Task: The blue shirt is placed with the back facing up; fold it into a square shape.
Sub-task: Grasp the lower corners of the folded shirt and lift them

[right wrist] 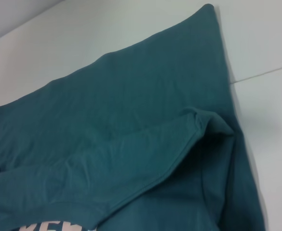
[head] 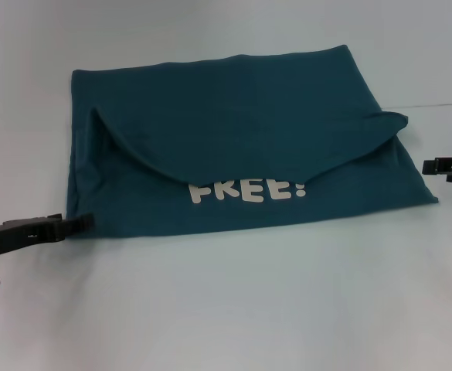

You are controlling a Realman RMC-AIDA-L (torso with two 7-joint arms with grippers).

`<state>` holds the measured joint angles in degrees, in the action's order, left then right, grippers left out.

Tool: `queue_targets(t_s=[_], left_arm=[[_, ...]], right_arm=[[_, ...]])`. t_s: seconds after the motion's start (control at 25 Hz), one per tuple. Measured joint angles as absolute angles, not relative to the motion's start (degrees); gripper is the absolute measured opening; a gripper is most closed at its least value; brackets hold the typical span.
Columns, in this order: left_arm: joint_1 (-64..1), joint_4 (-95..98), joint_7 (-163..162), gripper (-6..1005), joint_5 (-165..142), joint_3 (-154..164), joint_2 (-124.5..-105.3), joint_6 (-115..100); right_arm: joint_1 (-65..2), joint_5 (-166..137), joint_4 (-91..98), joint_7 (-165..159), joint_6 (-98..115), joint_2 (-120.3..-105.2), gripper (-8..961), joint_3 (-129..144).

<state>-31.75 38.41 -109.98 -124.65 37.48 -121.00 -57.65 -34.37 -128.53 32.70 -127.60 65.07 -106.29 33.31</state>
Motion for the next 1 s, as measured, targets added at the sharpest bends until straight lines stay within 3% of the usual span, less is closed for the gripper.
queue_targets(t_s=[1.0], left_arm=[[-31.7, 38.9, -110.0, 692, -124.8, 39.8, -121.18, -59.2]], right_arm=[[-34.0, -128.4, 32.7, -127.5, 65.0, -106.52, 658, 33.3]])
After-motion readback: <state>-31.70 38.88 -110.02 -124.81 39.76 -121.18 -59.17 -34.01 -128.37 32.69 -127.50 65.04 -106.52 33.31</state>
